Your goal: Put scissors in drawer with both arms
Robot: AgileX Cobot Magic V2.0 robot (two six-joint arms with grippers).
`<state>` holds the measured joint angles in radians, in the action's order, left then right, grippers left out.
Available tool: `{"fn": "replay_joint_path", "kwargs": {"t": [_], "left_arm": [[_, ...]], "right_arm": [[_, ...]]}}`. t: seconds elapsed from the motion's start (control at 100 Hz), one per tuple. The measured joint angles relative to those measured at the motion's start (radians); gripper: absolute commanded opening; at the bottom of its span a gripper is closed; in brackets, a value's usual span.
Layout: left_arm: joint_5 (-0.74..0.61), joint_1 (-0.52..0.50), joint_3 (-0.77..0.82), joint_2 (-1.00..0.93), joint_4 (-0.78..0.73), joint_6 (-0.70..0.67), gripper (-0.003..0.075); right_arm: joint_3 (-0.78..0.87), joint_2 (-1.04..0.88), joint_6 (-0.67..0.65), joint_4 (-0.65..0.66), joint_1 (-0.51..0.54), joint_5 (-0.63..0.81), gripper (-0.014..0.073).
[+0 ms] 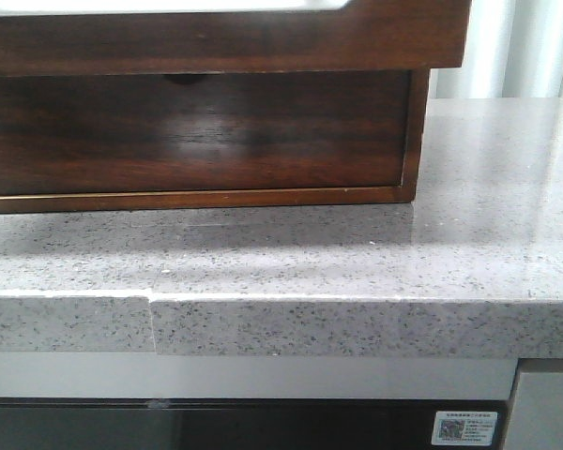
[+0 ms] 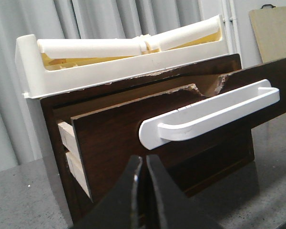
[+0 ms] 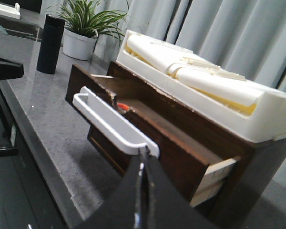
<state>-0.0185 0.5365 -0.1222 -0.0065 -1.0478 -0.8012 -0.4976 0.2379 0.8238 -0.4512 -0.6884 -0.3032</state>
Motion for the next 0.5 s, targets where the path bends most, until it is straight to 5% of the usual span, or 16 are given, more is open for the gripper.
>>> {"fn": "replay_joint_path", "kwargs": {"t": [0.5], "left_arm": [[-0.005,0.0,0.0,0.0,0.015,0.0,-0.0019]], "right_arm": [[0.314,-0.249,0.0,-0.054,0.0,0.0,-0.0061]]}}
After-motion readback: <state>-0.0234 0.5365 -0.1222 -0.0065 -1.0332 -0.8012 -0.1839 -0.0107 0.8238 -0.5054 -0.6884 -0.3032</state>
